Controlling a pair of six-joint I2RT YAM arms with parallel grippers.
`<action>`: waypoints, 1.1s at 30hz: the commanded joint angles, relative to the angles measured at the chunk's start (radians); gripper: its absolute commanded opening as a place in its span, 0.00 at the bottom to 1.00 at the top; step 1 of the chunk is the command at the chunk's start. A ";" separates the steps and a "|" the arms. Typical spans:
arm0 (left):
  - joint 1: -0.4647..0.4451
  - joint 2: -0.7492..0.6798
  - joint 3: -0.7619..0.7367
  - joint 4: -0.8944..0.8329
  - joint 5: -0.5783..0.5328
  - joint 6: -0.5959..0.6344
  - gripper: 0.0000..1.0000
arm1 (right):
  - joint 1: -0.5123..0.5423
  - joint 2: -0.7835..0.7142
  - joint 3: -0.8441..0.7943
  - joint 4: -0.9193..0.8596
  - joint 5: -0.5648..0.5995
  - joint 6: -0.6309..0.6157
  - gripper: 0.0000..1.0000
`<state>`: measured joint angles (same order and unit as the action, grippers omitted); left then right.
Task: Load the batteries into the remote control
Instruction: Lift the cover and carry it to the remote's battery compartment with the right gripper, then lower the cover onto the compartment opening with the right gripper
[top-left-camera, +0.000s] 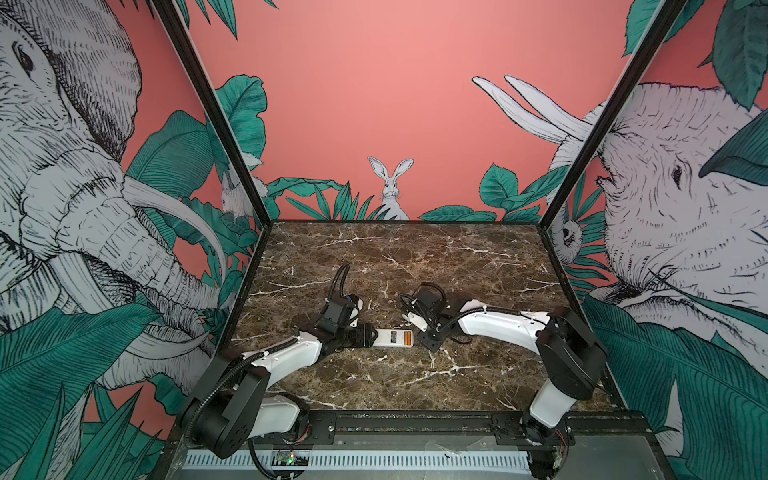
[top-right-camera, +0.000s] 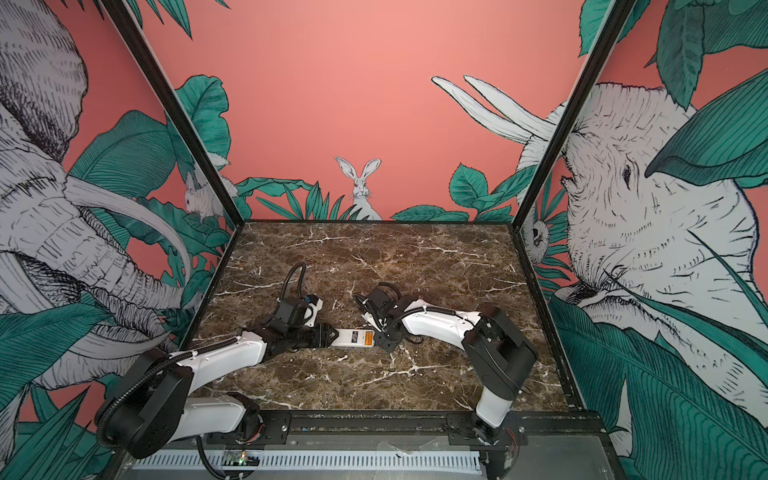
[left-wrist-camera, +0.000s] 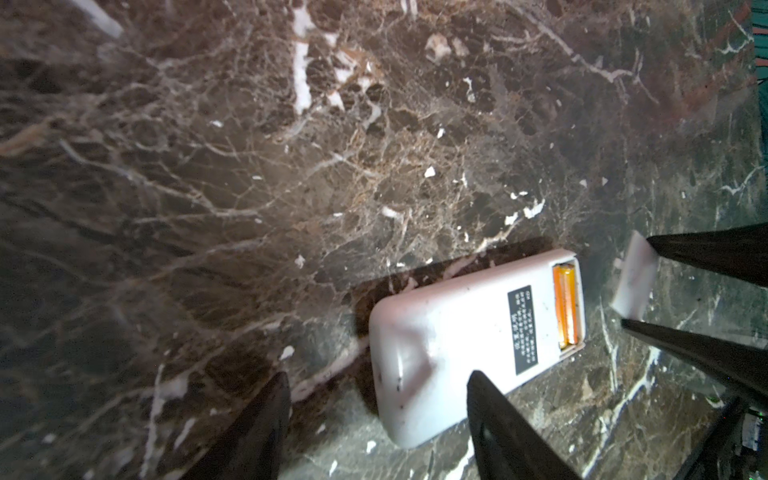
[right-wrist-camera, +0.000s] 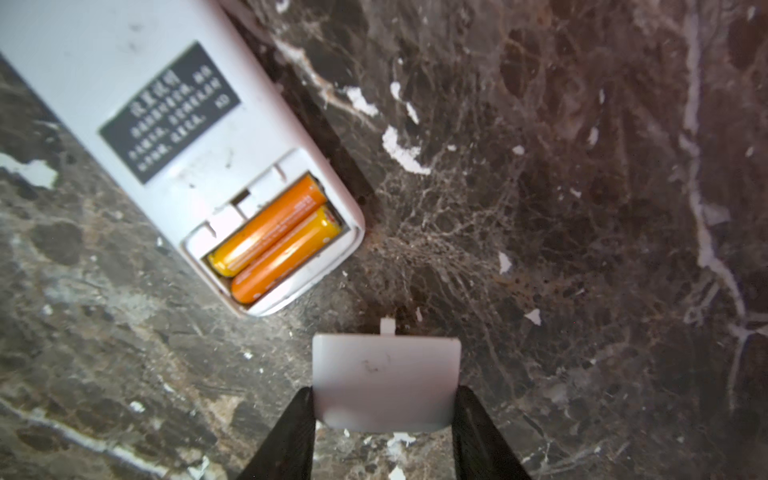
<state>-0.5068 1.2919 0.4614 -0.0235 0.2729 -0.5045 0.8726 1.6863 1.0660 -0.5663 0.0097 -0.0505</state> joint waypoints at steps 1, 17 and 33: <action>0.008 -0.008 -0.027 -0.049 -0.004 0.001 0.69 | 0.006 -0.055 -0.014 0.036 -0.044 -0.132 0.44; 0.008 -0.023 -0.036 -0.056 0.000 0.004 0.69 | 0.006 0.019 0.087 0.007 -0.221 -0.523 0.46; 0.008 -0.025 -0.043 -0.048 0.003 0.001 0.69 | 0.005 0.136 0.183 -0.076 -0.170 -0.614 0.46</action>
<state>-0.5068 1.2736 0.4461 -0.0223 0.2733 -0.5041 0.8726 1.8019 1.2266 -0.6109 -0.1646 -0.6334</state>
